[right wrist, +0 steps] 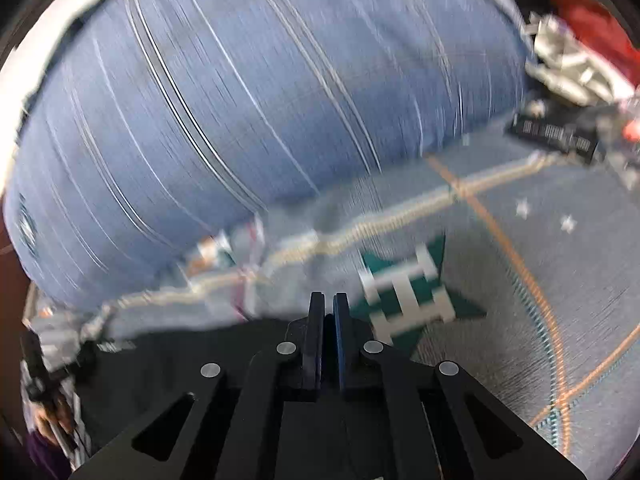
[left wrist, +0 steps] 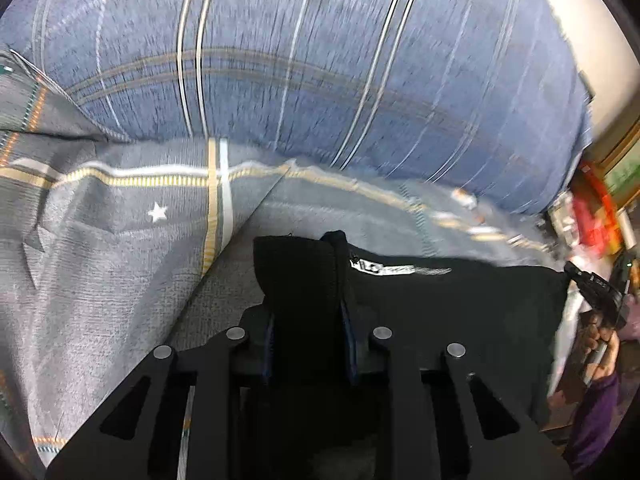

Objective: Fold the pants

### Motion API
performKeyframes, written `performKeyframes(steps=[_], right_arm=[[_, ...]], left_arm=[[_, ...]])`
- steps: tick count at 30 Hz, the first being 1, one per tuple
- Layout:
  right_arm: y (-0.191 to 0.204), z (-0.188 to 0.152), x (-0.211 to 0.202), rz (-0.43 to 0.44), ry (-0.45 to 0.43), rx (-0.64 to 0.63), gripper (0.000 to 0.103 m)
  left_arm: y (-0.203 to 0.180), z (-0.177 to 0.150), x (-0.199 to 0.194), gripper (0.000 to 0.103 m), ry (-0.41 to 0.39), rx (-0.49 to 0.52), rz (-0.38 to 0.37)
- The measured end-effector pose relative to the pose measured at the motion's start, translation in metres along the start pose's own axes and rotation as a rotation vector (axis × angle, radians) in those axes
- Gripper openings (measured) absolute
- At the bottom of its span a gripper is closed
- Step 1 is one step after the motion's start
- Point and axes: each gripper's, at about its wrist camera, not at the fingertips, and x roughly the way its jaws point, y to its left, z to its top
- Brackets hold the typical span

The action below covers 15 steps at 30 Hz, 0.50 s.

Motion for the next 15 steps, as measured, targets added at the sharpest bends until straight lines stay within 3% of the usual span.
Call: performKeyframes(steps=[6,8,10,12,15], right_arm=[[0.027,0.030,-0.068,0.077,-0.260,0.023,0.003],[0.034,0.031,-0.091,0.124,-0.374,0.022,0.003],[0.039,0.024,-0.099,0.115,-0.438,-0.011,0.003],[0.035,0.010,-0.093,0.075,-0.408,-0.059,0.003],[0.015,-0.026,-0.096,0.081,-0.356,-0.079,0.003]], left_arm=[[-0.009,-0.003,-0.073,0.022,-0.204,0.007,-0.119],[-0.013,-0.018,-0.098,0.022,-0.320,0.042,-0.136],[-0.016,-0.045,-0.116,0.022,-0.400,0.107,-0.125],[-0.021,-0.075,-0.122,0.022,-0.407,0.174,-0.100],[-0.021,-0.129,-0.123,0.022,-0.317,0.224,-0.085]])
